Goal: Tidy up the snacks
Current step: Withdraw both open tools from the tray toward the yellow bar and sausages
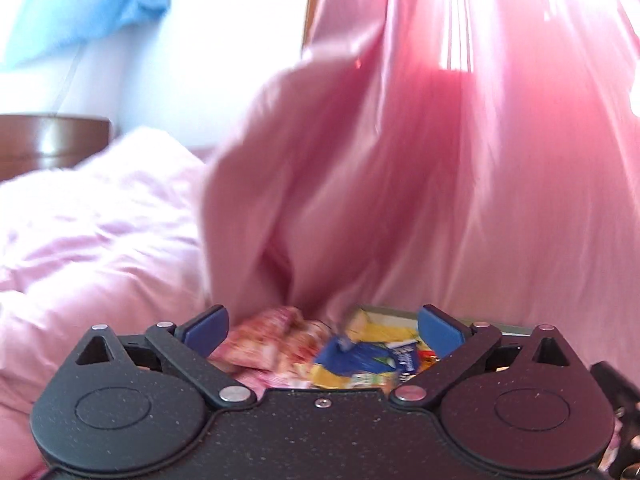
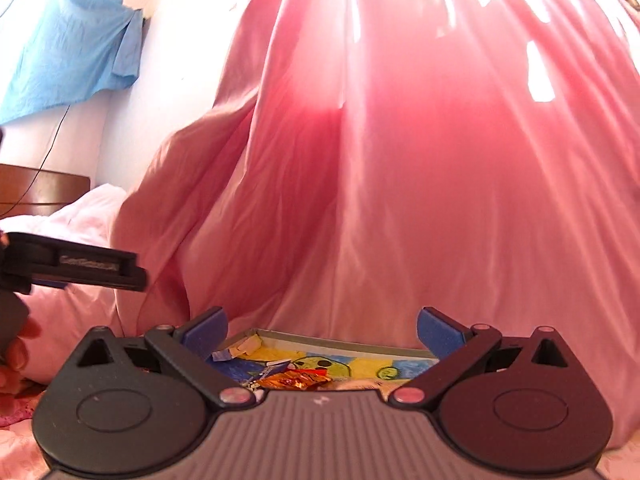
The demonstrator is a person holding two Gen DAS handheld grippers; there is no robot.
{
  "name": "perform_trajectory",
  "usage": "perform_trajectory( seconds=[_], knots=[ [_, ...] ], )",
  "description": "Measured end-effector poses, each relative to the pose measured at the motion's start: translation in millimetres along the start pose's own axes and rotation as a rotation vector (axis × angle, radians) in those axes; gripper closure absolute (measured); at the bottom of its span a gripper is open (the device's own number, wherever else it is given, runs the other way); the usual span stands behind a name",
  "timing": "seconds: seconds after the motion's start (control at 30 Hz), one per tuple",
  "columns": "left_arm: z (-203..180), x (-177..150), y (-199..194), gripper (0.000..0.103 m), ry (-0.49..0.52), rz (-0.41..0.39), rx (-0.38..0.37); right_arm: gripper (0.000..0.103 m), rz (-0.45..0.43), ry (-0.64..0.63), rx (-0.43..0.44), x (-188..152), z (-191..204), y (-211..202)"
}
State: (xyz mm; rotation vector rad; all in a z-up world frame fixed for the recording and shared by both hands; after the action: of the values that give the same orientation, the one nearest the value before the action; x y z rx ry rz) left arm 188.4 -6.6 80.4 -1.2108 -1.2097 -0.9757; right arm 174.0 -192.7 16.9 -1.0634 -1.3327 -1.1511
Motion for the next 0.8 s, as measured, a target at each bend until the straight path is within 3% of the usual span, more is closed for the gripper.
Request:
perform_trajectory(
  seconds=[0.1, 0.23, 0.6, 0.8],
  knots=[
    [6.8, -8.5, -24.5, 0.001, 0.019, -0.015, 0.011, 0.000, 0.011, 0.001, -0.025, -5.5, -3.8, -19.9],
    [19.3, -25.9, -50.7, 0.001, 0.020, 0.029, 0.005, 0.000, 0.048, -0.022, -0.026, -16.7, -1.4, -41.9],
    [64.0, -94.1, -90.1, 0.002, -0.021, 0.259, 0.022, 0.000, 0.203, -0.069, 0.010, -46.3, 23.4, -99.7],
    [70.6, -125.8, -82.6, 0.004, 0.007, 0.464, 0.081, 0.000, 0.343, -0.097, 0.022, -71.0, 39.0, -113.3]
  ],
)
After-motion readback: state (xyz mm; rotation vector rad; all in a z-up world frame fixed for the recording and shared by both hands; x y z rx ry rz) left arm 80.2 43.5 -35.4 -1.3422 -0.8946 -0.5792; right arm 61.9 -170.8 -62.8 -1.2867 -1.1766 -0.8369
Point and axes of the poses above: each gripper's, at about its wrist camera, not at the fingertips, and y roughly the way its jaws point, z to its left, x to its top, the point moved 4 cm from there along y, roughly the way its jaws point, and after that the axes turned 4 degrees about -x, right-handed, at the moved point
